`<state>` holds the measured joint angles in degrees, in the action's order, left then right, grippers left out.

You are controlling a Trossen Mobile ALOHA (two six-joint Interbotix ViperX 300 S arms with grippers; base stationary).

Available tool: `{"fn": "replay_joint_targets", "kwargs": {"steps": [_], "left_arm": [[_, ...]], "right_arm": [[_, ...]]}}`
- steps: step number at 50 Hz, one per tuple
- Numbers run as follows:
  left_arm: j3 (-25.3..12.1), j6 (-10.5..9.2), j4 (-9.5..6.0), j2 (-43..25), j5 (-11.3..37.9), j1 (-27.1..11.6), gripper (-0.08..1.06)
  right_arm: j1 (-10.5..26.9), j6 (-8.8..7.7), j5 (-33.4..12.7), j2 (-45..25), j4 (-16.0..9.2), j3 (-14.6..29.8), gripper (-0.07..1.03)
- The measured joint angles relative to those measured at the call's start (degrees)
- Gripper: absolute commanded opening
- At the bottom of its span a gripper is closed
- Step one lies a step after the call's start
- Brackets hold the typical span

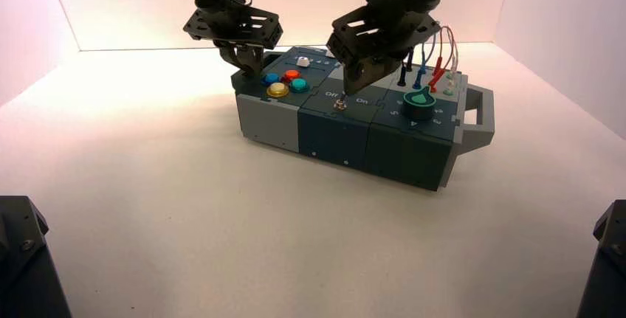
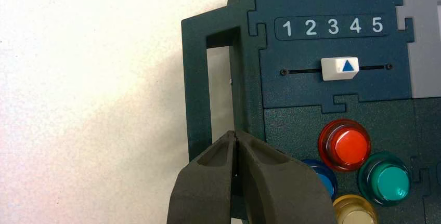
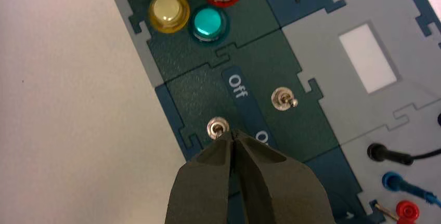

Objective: Flip the bottom switch off with the right gripper.

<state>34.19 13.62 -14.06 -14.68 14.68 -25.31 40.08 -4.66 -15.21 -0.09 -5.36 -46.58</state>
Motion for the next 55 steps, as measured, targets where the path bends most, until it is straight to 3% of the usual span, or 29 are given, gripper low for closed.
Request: {"fn": "replay_joint_targets", "kwargs": {"steps": [15,38,55], "left_arm": [[0.0,-0.09,0.0,0.09,0.0,-0.09,-0.03],[0.0,-0.26,-0.09,0.09,0.0,0.0,-0.03],[0.0,-0.35,-0.09,0.0,0.0,-0.09,-0.03]], "right_arm": [[0.26,0.35,0.0,-0.88,-0.26,2.02,-0.02],[-2.2,0.35,0.0,2.46,-0.18,-3.43,-0.02],[-2.02,0.35,0.0,1.49,-0.79,-2.46,-0.02]]}}
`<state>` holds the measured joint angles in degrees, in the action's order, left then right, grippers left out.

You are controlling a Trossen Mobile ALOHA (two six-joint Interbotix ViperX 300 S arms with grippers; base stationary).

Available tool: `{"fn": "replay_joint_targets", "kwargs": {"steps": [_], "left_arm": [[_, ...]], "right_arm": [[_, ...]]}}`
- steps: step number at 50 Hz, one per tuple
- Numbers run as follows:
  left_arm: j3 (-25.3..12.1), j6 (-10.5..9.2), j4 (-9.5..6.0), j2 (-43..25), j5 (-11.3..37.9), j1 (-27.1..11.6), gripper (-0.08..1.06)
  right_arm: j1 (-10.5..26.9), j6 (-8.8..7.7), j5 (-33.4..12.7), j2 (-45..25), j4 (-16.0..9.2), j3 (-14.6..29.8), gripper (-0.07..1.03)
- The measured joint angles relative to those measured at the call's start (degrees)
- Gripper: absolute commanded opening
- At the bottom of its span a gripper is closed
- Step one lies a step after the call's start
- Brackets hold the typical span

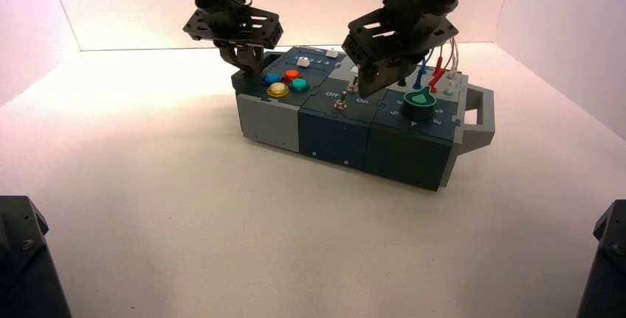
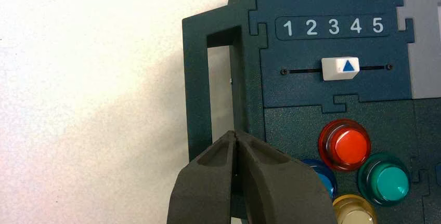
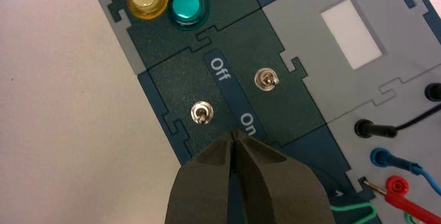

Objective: Flip the bottom switch off with the right gripper.

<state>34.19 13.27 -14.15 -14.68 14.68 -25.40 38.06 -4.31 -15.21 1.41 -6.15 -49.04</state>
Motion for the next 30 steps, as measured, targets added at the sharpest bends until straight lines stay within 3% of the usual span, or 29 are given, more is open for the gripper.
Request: {"fn": "replay_joint_targets", "kwargs": {"steps": [30], "left_arm": [[-0.26,-0.18,0.09,-0.62,0.44,0.09,-0.03]], "right_arm": [[1.67,0.0,-0.09,-2.02,-0.62,1.49,-0.02]]}}
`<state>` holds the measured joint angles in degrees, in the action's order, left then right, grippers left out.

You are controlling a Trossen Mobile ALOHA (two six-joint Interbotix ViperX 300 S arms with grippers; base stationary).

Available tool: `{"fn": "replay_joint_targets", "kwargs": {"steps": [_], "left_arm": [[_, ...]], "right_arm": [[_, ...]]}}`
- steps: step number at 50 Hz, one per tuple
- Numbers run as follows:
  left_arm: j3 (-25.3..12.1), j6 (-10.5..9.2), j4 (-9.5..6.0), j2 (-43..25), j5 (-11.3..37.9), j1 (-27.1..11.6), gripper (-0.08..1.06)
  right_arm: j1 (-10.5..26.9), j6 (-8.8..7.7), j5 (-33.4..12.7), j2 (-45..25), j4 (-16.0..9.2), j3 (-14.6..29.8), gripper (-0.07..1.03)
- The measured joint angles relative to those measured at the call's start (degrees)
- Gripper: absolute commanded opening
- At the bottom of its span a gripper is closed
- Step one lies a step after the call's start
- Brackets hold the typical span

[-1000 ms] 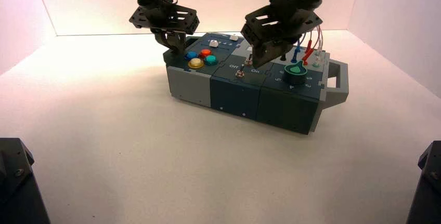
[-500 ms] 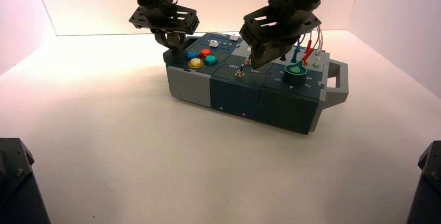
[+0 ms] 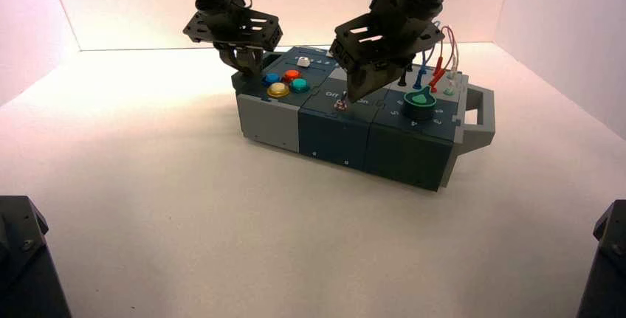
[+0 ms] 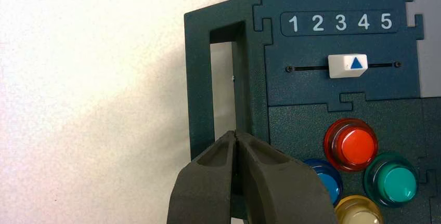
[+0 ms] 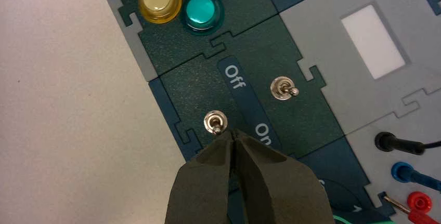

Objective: Flip the bottom switch off with the right gripper.

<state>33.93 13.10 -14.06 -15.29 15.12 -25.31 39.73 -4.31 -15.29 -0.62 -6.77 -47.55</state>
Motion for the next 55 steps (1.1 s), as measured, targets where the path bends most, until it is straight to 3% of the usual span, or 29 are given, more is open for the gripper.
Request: {"fn": "replay_joint_targets", "kwargs": {"steps": [26,55], "left_arm": [[-0.09,-0.18,0.0,0.0,0.09,0.0,-0.03],[-0.18,-0.26,0.0,-0.09,0.35,0.0,-0.03]], "right_arm": [[0.18,0.09,-0.53,-2.02,-0.26,2.81,-0.02],[0.62,0.26,-1.32,-0.88,-0.44,0.0,-0.02]]}}
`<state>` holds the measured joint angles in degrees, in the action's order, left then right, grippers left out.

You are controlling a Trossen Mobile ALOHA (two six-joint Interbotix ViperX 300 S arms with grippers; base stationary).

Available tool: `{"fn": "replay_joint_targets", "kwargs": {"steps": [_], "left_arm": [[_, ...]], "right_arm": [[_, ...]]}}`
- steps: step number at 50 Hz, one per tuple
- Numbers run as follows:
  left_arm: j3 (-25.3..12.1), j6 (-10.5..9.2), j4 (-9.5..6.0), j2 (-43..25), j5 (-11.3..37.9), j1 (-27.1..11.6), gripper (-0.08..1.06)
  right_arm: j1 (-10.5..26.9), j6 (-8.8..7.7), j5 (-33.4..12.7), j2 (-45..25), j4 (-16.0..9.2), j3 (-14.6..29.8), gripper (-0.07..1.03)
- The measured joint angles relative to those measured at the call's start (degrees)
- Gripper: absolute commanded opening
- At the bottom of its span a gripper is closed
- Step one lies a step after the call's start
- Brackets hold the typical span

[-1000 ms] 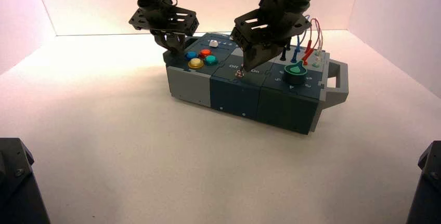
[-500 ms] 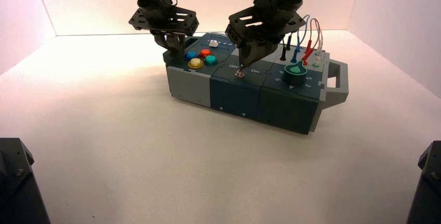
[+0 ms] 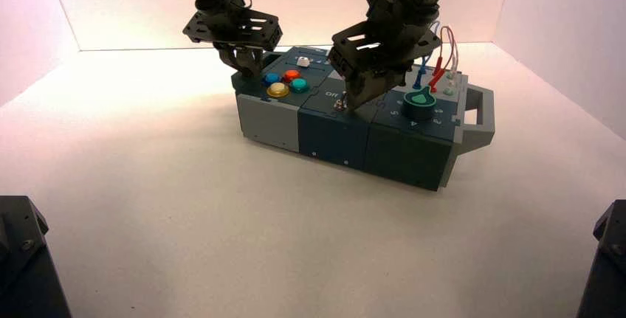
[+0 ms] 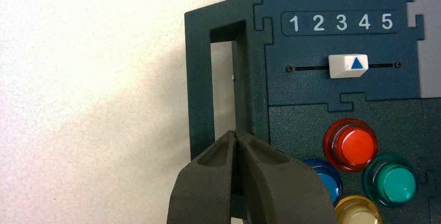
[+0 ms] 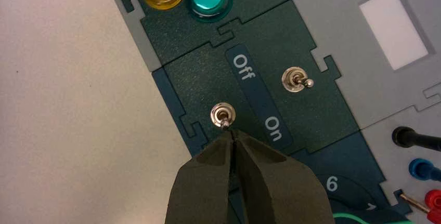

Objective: Flip the bottom switch off with the right gripper.

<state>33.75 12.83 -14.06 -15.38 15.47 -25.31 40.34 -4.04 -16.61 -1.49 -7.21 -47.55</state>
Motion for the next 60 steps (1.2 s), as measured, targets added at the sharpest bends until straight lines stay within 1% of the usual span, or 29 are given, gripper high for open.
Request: {"fn": "replay_joint_targets", "kwargs": {"steps": [7,19,23,44,60], "left_arm": [[0.0,0.0,0.0,-0.09,0.09,0.0,-0.03],[-0.09,0.0,0.0,-0.09,0.09,0.0,-0.03],[-0.09,0.09,0.0,-0.09,0.09,0.0,-0.03],[-0.18,0.0,0.0,-0.09,0.18,0.0,-0.03],[-0.18,0.0,0.0,-0.18,0.18,0.0,-0.03]], "right_arm": [[0.09,0.26,-0.26,0.88,-0.09,-0.26,-0.02],[0.09,0.18,-0.26,1.41,-0.09,-0.26,-0.02],[0.18,0.18,-0.26,1.49,-0.09,0.35,-0.02],[0.53,0.26,-0.62,-0.35,-0.09,1.93,-0.02],[0.53,0.18,-0.97,-0.62,0.0,2.29,-0.02]]}}
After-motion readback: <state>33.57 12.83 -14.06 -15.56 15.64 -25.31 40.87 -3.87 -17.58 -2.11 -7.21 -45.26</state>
